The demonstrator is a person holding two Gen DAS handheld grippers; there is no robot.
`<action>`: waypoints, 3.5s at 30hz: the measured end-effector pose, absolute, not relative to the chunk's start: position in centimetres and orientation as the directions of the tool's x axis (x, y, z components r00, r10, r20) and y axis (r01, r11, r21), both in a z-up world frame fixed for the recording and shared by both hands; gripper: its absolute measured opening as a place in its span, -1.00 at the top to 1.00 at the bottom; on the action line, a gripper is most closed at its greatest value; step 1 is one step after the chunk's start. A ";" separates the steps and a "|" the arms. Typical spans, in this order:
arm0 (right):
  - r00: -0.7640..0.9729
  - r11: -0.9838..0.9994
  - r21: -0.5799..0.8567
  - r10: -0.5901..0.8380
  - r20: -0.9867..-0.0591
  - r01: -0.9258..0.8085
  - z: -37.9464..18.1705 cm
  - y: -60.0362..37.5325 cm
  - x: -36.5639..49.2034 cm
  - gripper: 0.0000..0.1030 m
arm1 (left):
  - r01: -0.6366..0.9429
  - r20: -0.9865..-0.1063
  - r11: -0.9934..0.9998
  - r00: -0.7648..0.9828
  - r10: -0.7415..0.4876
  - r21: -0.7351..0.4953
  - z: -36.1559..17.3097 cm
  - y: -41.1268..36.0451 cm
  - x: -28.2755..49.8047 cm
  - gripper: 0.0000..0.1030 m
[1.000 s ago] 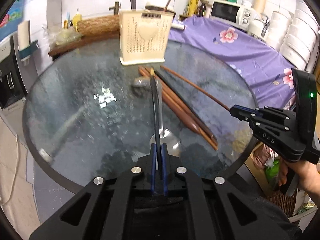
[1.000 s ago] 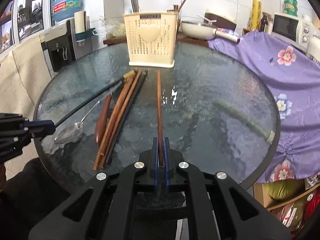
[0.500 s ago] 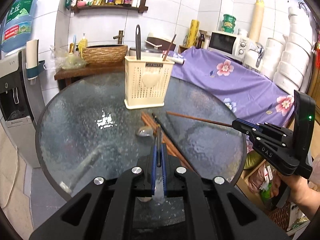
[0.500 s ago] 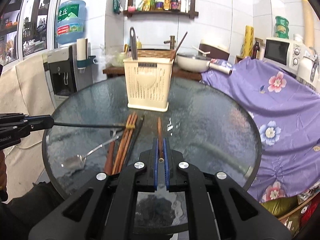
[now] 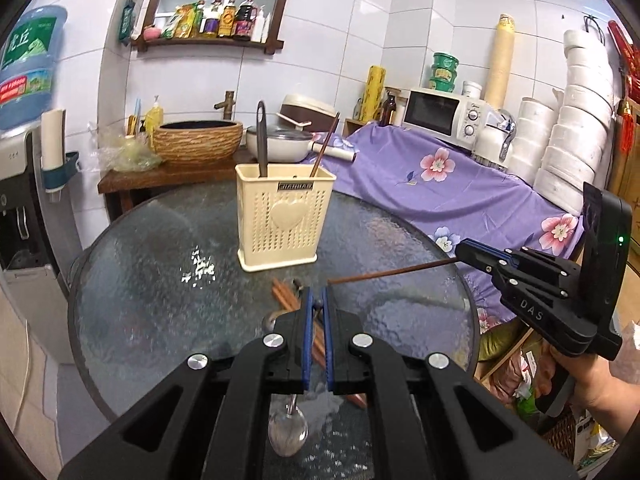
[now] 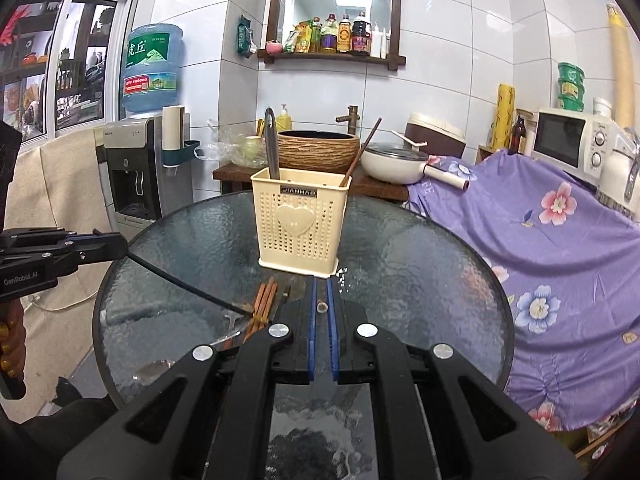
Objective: Organize utensils
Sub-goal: 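Lift the spoon with the left tool while the right tool carries the chopstick toward the caddy, then lower the spoon into the caddy and open the left tool while the right tool drops the chopstick in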
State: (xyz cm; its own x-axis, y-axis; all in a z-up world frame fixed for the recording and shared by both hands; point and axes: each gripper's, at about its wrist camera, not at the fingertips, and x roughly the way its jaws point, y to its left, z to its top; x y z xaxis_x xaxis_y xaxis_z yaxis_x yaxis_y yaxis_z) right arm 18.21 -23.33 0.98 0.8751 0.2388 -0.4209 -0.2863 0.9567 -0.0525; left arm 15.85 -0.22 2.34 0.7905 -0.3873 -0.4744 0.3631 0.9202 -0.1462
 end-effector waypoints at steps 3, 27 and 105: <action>0.872 0.956 -0.038 0.250 -0.420 -0.292 1.9 -23.5 19.1 0.89 | 0.374 -0.472 0.916 0.787 -0.397 -0.148 2.9 -0.5 16.6 0.91; 0.794 0.929 0.041 0.337 -0.506 -0.368 8.0 -23.3 28.0 0.89 | 0.452 -0.519 0.868 0.702 -0.489 -0.206 6.5 -1.5 23.5 0.91; 0.790 0.956 0.119 0.290 -0.541 -0.270 11.4 -20.2 44.6 -0.17 | 0.306 -0.507 0.942 0.795 -0.332 -0.138 12.3 -2.5 40.6 0.36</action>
State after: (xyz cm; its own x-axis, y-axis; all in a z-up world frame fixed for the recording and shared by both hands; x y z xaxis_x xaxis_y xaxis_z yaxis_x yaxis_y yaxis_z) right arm 44.56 -20.18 11.39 0.7895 0.2901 -0.5408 -0.2699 0.9556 0.1185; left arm 40.55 -2.52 12.31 0.7950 -0.3322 -0.5075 0.3059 0.9421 -0.1375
